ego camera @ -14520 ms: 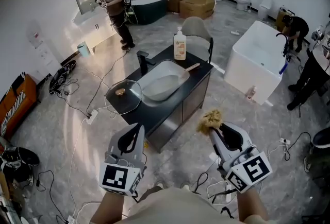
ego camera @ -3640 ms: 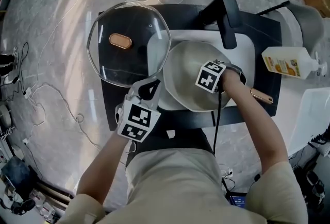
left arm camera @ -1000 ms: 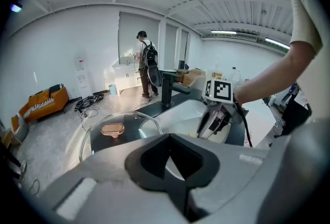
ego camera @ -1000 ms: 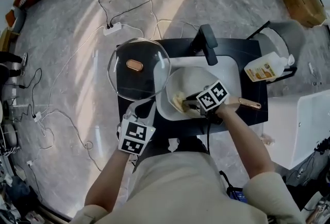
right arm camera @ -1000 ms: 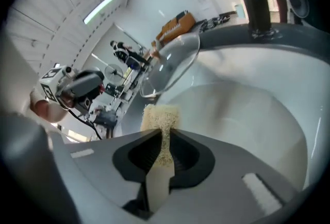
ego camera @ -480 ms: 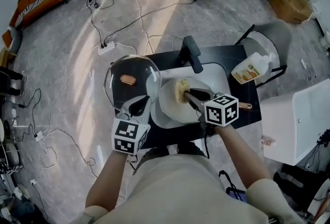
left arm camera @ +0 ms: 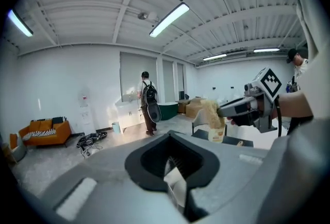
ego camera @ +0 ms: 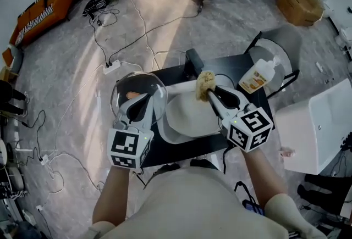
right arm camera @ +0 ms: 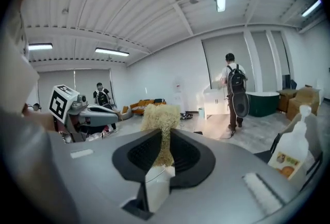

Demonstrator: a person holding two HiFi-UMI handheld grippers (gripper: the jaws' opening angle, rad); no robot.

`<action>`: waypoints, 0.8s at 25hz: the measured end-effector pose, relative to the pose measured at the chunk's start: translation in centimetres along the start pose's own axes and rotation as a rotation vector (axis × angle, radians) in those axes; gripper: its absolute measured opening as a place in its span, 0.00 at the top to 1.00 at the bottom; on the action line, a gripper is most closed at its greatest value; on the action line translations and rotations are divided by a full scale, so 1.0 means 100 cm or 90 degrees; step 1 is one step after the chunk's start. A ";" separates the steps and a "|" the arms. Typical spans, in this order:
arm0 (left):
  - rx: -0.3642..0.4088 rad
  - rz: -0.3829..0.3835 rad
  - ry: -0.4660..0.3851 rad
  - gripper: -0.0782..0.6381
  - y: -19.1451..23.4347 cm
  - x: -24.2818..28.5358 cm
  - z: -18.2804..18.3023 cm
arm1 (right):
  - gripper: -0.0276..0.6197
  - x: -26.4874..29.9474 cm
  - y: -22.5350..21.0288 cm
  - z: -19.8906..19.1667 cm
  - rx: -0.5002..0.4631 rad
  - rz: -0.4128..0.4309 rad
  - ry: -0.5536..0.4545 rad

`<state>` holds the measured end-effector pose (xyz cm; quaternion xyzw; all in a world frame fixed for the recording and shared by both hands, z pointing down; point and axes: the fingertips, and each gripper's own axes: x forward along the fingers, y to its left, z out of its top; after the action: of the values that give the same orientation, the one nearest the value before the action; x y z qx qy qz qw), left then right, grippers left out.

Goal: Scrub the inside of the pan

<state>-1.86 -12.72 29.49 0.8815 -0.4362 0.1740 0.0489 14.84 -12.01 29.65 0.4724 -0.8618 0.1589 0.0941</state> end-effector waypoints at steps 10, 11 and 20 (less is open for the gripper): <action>0.022 0.054 -0.153 0.89 0.015 -0.042 0.102 | 0.86 -0.067 0.012 0.103 -0.050 -0.021 -0.140; 0.030 0.056 -0.163 0.89 0.015 -0.045 0.109 | 0.86 -0.074 0.015 0.112 -0.063 -0.025 -0.152; 0.089 0.061 -0.214 0.89 0.007 -0.068 0.145 | 0.86 -0.123 0.030 0.166 -0.179 -0.087 -0.246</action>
<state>-2.44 -11.49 13.50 0.8778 -0.4664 0.0564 -0.0942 18.69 -6.85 9.78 0.5332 -0.8437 -0.0625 0.0027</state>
